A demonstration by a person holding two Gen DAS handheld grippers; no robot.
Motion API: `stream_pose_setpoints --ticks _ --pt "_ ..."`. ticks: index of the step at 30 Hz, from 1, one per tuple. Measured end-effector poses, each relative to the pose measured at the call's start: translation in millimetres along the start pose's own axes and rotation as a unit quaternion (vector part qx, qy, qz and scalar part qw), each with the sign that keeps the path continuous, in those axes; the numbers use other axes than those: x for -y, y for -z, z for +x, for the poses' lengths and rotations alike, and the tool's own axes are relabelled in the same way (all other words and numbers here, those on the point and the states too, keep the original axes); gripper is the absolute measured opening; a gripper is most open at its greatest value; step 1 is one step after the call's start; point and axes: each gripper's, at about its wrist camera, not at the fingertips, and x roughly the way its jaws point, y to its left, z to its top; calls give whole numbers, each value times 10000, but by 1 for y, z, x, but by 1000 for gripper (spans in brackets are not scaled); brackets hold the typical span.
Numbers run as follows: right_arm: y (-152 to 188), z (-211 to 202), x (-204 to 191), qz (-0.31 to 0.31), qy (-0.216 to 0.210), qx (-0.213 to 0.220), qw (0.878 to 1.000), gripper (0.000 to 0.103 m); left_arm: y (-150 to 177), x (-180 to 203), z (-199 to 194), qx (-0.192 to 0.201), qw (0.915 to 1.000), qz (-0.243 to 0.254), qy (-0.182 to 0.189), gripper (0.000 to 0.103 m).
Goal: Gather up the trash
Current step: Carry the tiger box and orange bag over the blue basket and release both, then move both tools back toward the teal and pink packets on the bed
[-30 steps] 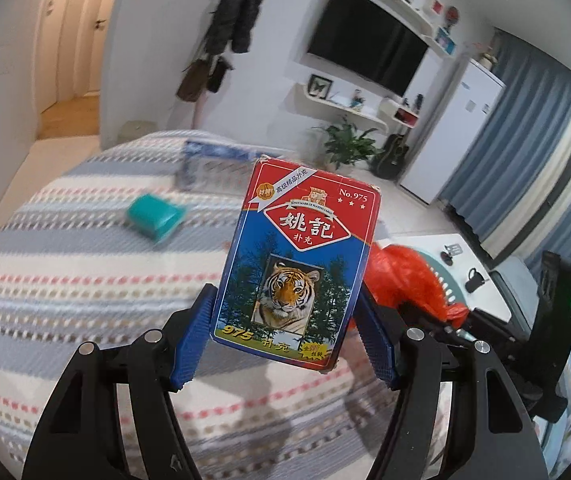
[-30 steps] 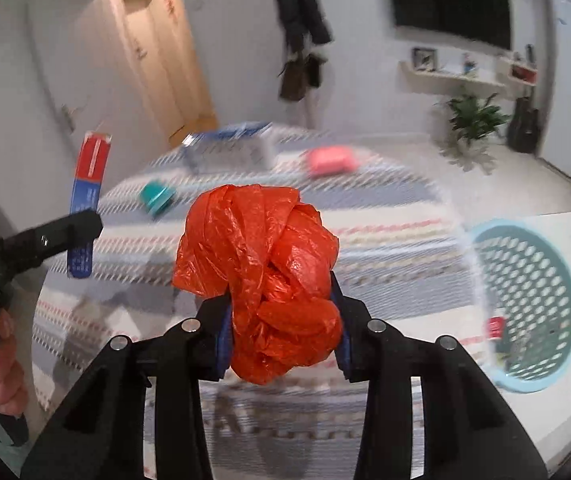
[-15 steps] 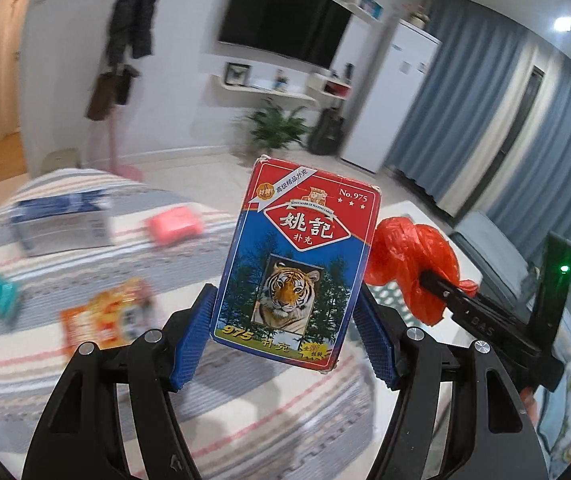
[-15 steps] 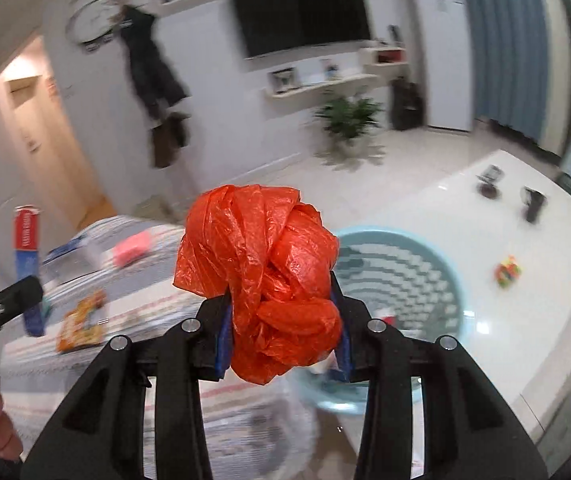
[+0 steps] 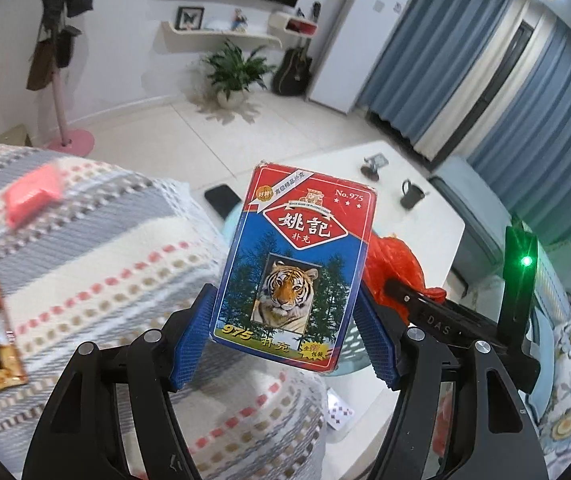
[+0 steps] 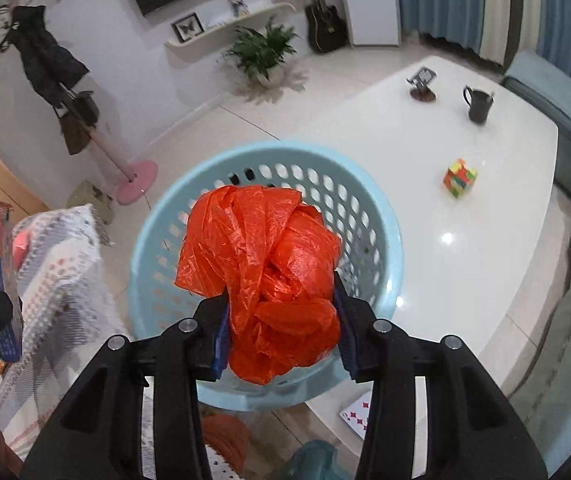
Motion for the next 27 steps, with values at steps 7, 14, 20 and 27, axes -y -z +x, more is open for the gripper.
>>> stream_pose_setpoints --ticks 7,14,20,27 --pt "-1 13 23 284 -146 -227 9992 49 -3 0 26 -255 9997 13 -53 73" --pt "-3 3 31 366 -302 -66 9989 64 2 -4 26 -275 9996 -53 -40 74" --pt "-3 -2 21 206 -296 -26 9993 64 11 -11 15 -218 9997 -96 -8 74" --pt "0 -14 -3 -140 -360 117 9992 64 18 -20 -7 -32 9997 -232 -15 74"
